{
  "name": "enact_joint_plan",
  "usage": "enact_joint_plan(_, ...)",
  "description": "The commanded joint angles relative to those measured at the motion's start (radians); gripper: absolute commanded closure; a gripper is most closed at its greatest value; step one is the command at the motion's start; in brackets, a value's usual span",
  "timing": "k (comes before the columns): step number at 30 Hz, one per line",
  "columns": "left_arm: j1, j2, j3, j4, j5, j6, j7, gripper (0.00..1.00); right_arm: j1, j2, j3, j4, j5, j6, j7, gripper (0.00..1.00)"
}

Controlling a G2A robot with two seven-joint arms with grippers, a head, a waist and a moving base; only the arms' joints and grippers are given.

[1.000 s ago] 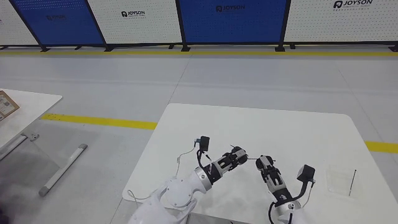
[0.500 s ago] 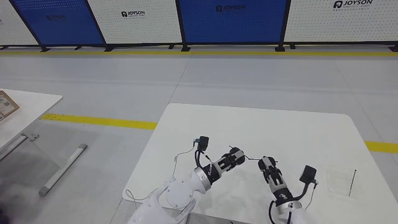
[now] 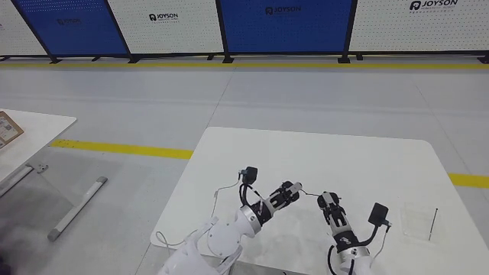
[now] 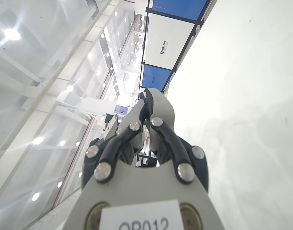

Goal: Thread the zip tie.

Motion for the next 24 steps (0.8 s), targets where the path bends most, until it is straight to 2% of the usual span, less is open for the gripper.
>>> enact_joint_plan(1, -0.002, -0.001, 0.008, -0.001, 0.017, 0.007, 0.002, 0.76, 0.002, -0.001, -0.001, 0.001, -0.002, 0.002, 0.001, 1.0)
enact_joint_plan(10, -0.021, -0.007, 0.031, 0.012, 0.031, 0.028, 0.014, 0.8, 0.004, -0.005, -0.003, 0.003, -0.004, -0.003, 0.008, 1.0)
enact_joint_plan(13, -0.025, -0.008, 0.031, 0.016, 0.029, 0.03, 0.017, 0.87, 0.0, -0.005, -0.001, 0.002, 0.0, -0.01, 0.008, 1.0)
enact_joint_plan(15, -0.025, -0.008, 0.031, 0.018, 0.029, 0.031, 0.018, 1.0, -0.001, -0.006, 0.002, 0.002, 0.001, -0.014, 0.01, 1.0)
enact_joint_plan(24, -0.024, -0.008, 0.03, 0.019, 0.032, 0.027, 0.014, 1.0, -0.004, -0.008, 0.005, 0.002, 0.0, -0.018, 0.017, 1.0)
